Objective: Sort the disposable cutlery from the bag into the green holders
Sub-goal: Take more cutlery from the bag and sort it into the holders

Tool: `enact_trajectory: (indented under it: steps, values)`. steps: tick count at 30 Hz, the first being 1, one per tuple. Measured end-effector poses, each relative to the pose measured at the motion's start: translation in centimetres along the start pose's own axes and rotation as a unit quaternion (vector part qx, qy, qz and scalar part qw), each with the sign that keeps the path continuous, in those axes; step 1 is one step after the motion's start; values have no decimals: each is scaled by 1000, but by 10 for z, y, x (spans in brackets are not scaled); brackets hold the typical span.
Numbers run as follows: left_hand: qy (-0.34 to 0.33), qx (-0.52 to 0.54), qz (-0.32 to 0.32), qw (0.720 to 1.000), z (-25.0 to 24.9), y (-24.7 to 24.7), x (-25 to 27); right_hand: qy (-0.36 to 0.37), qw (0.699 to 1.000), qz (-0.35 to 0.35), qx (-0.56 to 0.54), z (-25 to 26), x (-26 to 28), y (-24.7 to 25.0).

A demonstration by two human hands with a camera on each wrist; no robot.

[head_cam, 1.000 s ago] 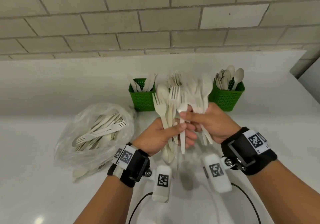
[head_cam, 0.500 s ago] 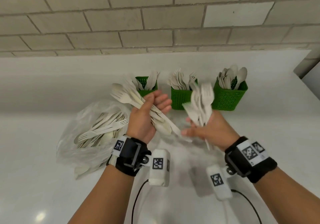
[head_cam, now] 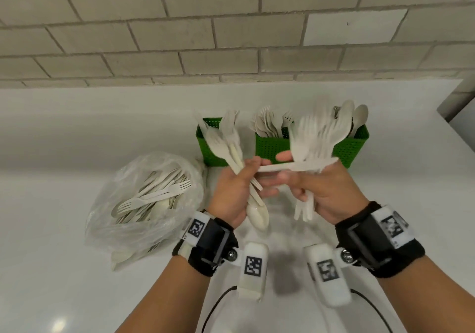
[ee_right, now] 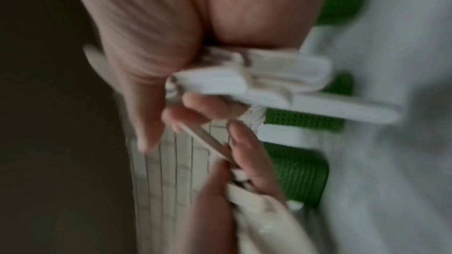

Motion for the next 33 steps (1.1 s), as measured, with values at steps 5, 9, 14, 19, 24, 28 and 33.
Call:
enact_trajectory:
  steps: [5,9,14,19,24,28,33]
  values:
    - [-3,-93,31,995,12,4,0,76,985,-135,80,14,-3,4]
    - [-20,-124,46,991,10,14,-1,41,960,-187,205,-18,-6,31]
    - [-11,-111,67,992,8,17,-2,-99,968,-110,205,-55,1,34]
    - [66,-184,147,970,15,5,7,-9,990,-69,123,-15,-12,6]
    - [92,-216,204,950,14,2,15,-66,983,14,168,-6,-16,0]
    - [76,-161,179,968,13,7,14,-41,985,-110,124,-11,-20,18]
    - [37,-178,151,972,14,8,10,-33,986,-139,84,-10,-19,19]
Point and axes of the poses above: each hand's wrist, its own x-axis away from the middle knuckle, its own y-axis out of the back of the hand, z = x × y, the point moved 3 cm from there along -x, towards the middle knuckle, and after that the axes turned 8 degrees about x, right-handed, at the moved point
